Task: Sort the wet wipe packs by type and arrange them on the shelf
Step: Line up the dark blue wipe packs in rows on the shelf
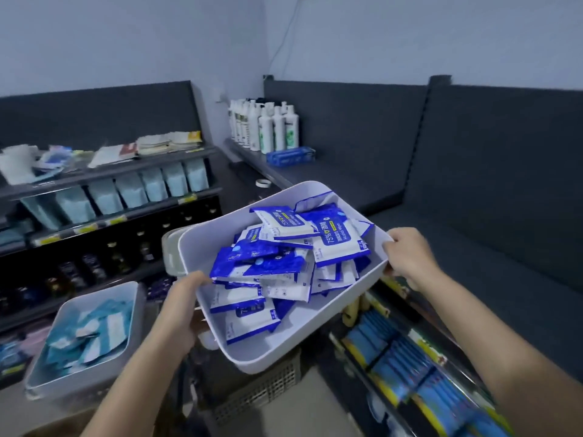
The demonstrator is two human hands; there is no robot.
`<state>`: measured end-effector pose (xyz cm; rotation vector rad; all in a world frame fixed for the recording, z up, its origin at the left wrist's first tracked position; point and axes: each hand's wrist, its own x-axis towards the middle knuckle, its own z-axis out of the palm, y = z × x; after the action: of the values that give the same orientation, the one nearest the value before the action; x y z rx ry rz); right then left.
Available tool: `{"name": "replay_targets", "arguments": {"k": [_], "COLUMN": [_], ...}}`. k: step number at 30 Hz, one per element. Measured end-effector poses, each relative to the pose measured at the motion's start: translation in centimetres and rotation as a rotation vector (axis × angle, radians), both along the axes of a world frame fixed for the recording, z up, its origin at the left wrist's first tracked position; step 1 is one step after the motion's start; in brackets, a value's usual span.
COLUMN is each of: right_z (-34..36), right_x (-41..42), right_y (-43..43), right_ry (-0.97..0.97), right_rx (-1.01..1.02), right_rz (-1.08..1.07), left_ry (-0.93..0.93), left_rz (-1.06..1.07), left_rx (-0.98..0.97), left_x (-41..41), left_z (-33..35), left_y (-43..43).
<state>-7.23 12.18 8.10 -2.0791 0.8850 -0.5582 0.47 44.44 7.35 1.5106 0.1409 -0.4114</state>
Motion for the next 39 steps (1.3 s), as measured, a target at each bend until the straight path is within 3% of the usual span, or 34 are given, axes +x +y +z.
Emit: {"name": "replay_targets", "arguments": {"k": [18, 32, 37, 39], "right_z": [-3.8, -7.7, -8.0, -7.5], "right_x": [-13.8, -16.3, -16.0, -15.9], "right_y": [-27.8, -36.0, -36.5, -36.0], "right_ry": [0.076, 0.189, 0.138, 0.189], "right_rx": [0.195, 0.220, 0.091, -0.071], "right_rz": [-0.315, -0.365, -0.419, -0.426], "left_ry": [0.086, 0.044, -0.125, -0.346], "left_rz": [-0.368, -0.605, -0.780, -0.775], "left_rx": [0.121, 0.383, 0.557, 0.703], "left_x": [-4.7, -5.0, -3.4, -1.4], "left_z": [-2.4, -6.0, -4.3, -2.9], "left_y": [-31.0, -39.3, -38.9, -39.0]}}
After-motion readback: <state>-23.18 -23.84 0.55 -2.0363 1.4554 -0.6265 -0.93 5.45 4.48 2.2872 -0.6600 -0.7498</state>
